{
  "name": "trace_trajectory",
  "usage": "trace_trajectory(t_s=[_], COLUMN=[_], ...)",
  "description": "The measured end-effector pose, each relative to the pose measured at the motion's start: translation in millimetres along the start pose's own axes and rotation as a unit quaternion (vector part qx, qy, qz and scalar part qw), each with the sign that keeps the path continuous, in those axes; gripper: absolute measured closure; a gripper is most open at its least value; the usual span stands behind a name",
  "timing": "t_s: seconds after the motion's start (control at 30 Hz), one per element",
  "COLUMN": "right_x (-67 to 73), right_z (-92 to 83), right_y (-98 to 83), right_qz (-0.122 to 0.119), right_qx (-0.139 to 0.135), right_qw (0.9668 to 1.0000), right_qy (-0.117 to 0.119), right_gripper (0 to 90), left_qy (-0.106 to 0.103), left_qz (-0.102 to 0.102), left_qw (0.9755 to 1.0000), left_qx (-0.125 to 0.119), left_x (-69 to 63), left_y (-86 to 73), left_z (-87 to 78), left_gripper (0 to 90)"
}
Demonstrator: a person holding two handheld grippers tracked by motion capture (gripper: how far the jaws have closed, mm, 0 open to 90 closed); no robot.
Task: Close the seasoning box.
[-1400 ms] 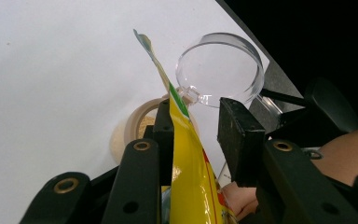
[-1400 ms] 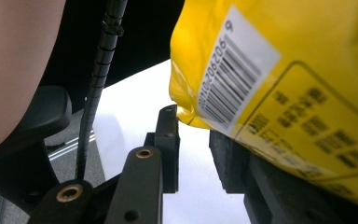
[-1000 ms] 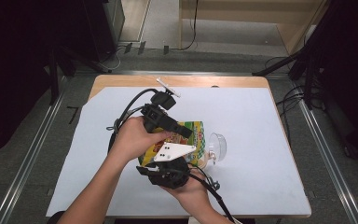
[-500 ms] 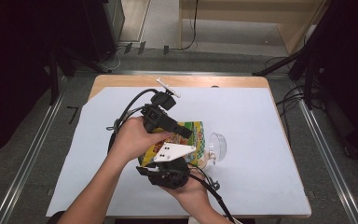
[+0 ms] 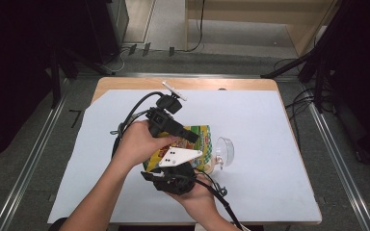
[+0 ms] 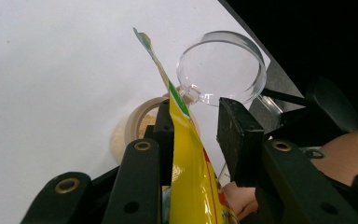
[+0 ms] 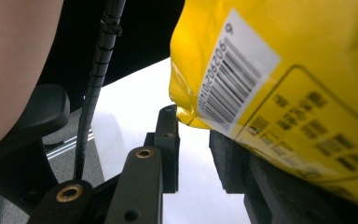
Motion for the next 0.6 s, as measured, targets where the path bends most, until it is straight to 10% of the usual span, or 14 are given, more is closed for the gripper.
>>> trace_trajectory(t_s=[0.6], right_x=[0.4], right_z=[0.2], right_y=[-0.2], right_qz=[-0.003], right_qx=[-0.005], right_qw=[1.0], right_qy=[-0.003], right_gripper=[74.6], left_qy=[0.01], left_qz=[0.006], left_qw=[0.9999], left_qx=[0.0], left_x=[-2.0], left_y=[-1.0], left_z=[0.1], left_gripper=[70.8])
Point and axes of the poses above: each handheld gripper's, and its own axes: z roughly forward along the jaws, y roughly out of its top, x roughly to its left, the point moved 8 cm from there along z, roughly forward along the jaws, and after that the axes turned 9 degrees about -z, right-handed, at the moved point
